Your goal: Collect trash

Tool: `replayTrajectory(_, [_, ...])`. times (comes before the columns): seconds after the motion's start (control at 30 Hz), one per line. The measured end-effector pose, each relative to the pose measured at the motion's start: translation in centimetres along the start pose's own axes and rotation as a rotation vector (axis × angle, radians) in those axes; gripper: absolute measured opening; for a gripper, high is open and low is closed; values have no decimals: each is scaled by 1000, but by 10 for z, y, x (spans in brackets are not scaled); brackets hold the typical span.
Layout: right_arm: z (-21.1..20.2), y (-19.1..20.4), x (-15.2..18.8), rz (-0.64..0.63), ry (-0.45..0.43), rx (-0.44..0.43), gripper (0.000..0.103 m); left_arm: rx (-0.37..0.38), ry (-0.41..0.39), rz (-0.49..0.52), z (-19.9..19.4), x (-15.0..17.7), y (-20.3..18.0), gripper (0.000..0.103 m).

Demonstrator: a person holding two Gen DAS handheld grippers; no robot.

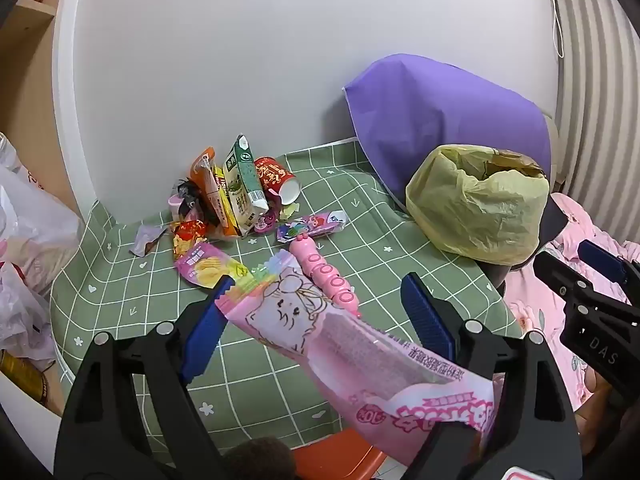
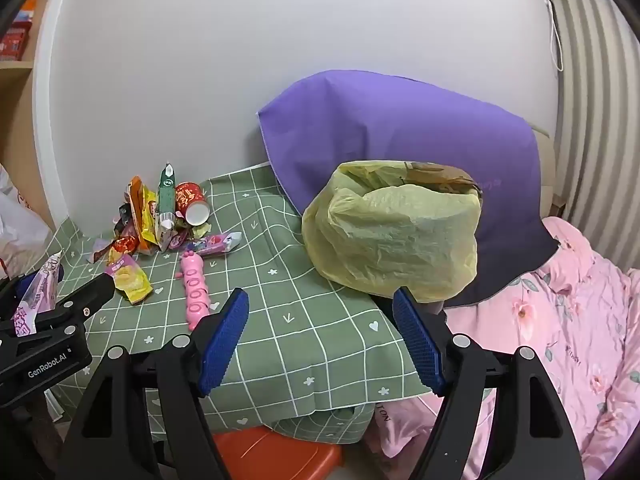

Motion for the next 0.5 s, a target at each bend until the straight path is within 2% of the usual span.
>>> replayTrajectory(0.5, [-1,1,-1,-5,-1,-1,71,1,-4,6,2,-1,-2,80])
Point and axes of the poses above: each gripper's, at about its wrist camera, not at the fingertips, and z roughly the way its jaws point, y to its left, x to its underside, the point moved 7 cm from there along z, roughly the way its jaws point, and after that the axes turned 3 degrees about x, right-handed, at the moved point
